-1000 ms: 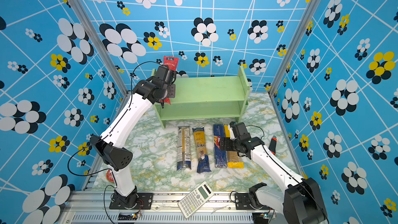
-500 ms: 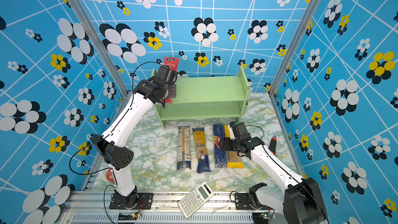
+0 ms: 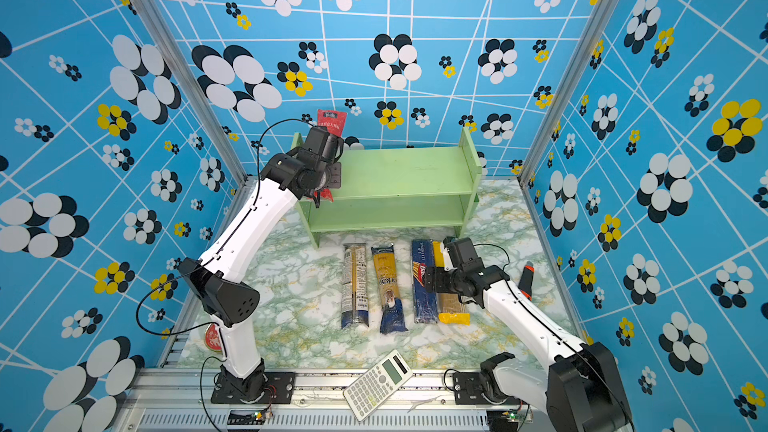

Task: Place and organize the pasta boxes and bags onto the shelf
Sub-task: 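Lower the red spaghetti bag onto the shelf's top tier with the left gripper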

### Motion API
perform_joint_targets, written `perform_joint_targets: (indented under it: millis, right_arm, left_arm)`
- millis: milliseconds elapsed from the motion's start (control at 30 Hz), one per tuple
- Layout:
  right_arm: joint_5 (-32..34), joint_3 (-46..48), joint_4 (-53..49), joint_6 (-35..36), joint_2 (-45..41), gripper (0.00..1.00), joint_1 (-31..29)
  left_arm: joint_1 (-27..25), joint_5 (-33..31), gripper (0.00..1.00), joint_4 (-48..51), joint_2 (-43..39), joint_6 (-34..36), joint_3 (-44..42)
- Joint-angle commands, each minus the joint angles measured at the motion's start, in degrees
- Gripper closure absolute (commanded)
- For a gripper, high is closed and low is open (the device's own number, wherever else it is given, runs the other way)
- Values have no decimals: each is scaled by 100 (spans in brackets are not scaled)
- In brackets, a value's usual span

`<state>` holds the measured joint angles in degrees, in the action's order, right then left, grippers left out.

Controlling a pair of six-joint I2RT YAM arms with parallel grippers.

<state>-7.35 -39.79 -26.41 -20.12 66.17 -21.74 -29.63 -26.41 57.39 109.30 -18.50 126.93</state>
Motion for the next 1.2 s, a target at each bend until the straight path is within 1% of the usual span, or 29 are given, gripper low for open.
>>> perform_joint_targets:
  millis: [0,767,1133,1167]
  right_arm:
    - [14,70,13,103,54,10,-40]
    - [7,178,112,111,62,8,-41]
    - [6,173,117,103,107,8,-41]
    - [6,173,113,104,104,8,-41]
  left_arm:
    - [-52,-162,72,-576,30,-176,288]
    - [-78,-268,69,-472,48,-273,71]
    - [-70,-259,65,-650,-79,-286,-282]
    - [-70,-259,62,-654,-75,-290,-292]
